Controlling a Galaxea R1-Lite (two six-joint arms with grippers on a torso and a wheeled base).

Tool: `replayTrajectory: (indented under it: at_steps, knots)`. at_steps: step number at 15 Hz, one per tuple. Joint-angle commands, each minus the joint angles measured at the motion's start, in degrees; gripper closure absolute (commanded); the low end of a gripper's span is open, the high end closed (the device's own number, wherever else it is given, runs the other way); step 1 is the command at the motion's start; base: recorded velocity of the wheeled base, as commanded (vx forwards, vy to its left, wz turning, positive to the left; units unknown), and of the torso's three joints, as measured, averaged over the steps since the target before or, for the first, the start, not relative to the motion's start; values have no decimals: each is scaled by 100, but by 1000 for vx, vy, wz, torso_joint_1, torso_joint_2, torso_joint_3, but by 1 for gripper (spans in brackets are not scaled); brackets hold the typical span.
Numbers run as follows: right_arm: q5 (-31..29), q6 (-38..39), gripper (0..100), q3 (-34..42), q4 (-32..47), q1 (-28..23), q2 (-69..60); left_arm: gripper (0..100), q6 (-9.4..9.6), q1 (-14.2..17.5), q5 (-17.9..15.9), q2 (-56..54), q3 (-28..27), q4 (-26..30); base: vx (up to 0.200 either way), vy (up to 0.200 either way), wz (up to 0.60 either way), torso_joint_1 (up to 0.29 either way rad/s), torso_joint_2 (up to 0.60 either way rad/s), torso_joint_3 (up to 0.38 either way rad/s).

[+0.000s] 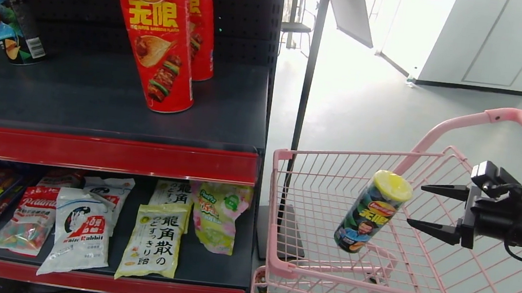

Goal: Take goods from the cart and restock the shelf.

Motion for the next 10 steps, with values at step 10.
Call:
replayTrajectory:
  at_steps: [10]
  knots:
    - [418, 554, 0, -669, -32, 1564, 817, 0, -2, -1, 3, 7, -2, 0, 0, 0, 0, 0, 0, 0]
